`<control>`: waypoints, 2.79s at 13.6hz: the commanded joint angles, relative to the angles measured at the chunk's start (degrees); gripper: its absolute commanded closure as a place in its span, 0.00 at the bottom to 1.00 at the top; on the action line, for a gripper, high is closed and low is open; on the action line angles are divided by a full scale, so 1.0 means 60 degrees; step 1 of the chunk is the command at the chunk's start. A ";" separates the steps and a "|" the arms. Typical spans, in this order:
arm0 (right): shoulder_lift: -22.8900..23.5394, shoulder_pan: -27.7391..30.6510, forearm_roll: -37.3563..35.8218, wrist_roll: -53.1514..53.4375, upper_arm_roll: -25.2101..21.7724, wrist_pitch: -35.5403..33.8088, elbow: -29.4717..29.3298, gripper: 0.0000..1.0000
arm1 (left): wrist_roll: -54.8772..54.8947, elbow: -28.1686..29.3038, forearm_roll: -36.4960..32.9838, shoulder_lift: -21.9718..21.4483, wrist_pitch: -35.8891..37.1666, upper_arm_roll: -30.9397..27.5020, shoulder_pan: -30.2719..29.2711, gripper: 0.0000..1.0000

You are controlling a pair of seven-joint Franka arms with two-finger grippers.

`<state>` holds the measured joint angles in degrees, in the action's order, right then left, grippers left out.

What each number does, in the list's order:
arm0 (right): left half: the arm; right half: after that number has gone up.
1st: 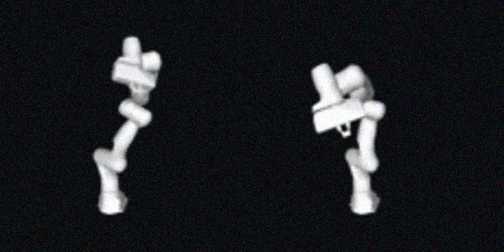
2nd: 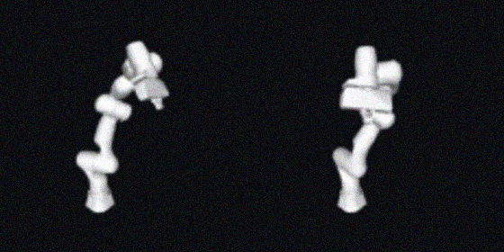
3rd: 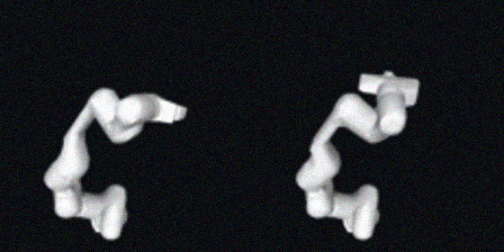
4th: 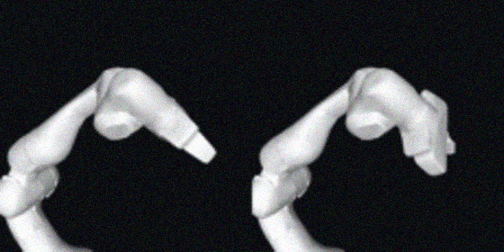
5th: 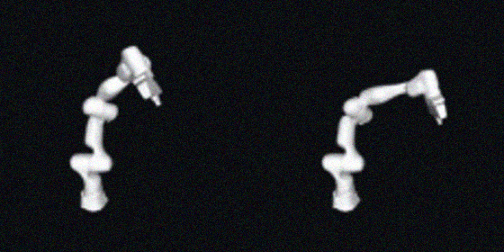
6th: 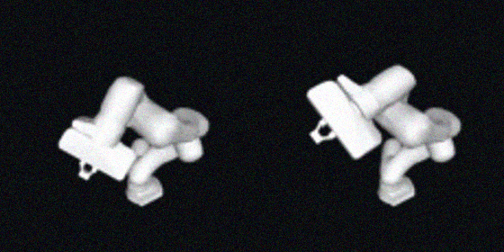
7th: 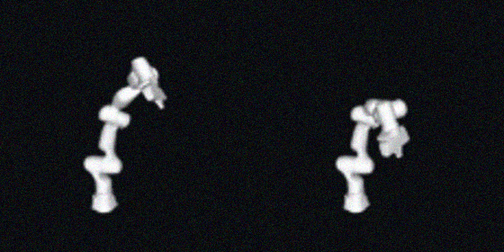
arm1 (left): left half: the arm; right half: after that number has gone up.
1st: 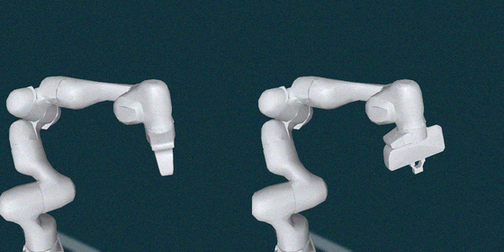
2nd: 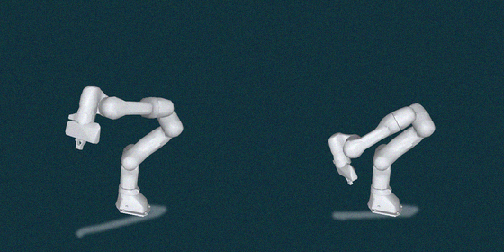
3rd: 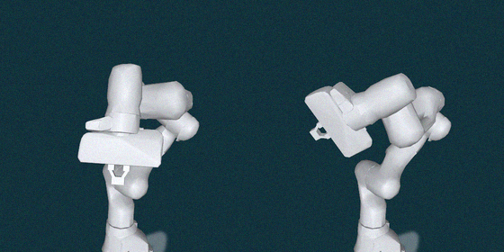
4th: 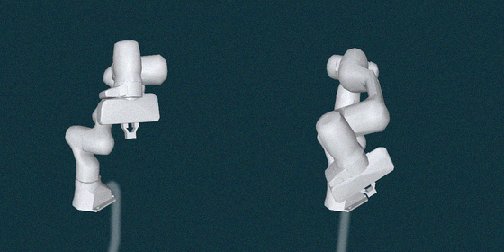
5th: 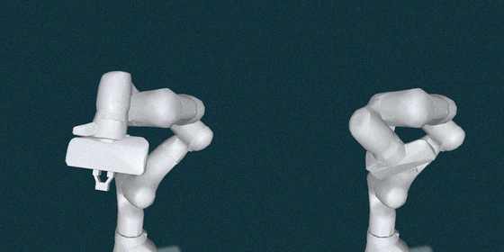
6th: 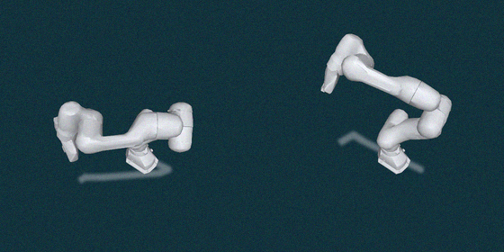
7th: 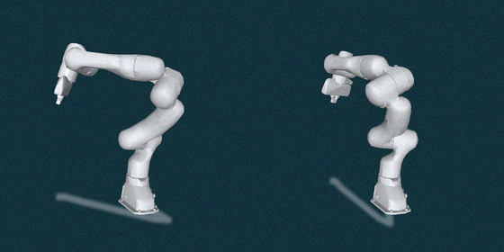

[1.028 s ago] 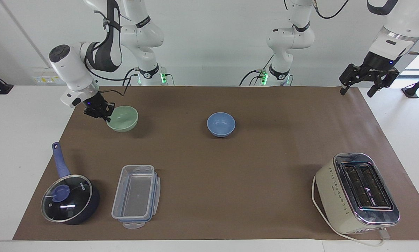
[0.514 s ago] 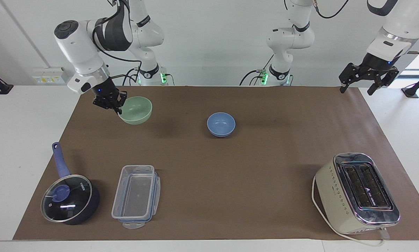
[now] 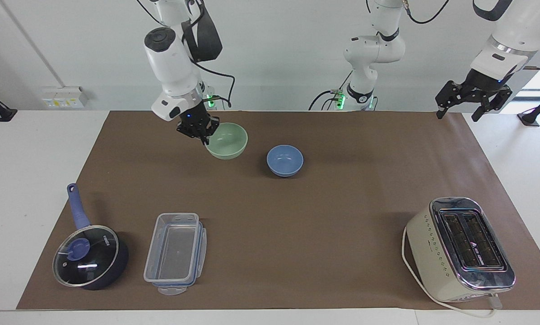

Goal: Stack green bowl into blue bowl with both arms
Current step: 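Grip the green bowl rim and carry it over the blue bowl, then lower the green bowl into the blue bowl with the right gripper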

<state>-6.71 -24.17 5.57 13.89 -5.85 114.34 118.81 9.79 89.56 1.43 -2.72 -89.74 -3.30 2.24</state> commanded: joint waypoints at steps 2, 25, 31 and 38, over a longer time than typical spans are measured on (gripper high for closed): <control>0.0750 -0.1169 0.0140 0.1418 -0.0036 0.0731 -0.0217 1.00 | 0.0009 -0.0147 -0.0150 -0.0001 0.0278 0.0111 -0.0094 0.00; 0.2318 -0.2622 0.0946 0.2416 0.0140 0.3471 0.0516 1.00 | -0.0284 -0.0103 -0.0135 -0.0045 0.0264 0.0125 -0.0006 0.00; 0.2509 -0.2667 0.0932 0.2446 0.0140 0.3605 0.0530 1.00 | -0.0284 -0.0117 -0.0135 -0.0045 0.0264 0.0125 -0.0006 0.00; 0.2510 -0.2666 0.0917 0.2431 0.0140 0.3619 0.0530 1.00 | -0.0284 -0.0117 -0.0135 -0.0045 0.0264 0.0125 -0.0006 0.00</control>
<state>8.45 -40.32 10.10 28.01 -5.28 134.63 121.53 8.81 89.55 1.43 -2.78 -89.34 -2.77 2.24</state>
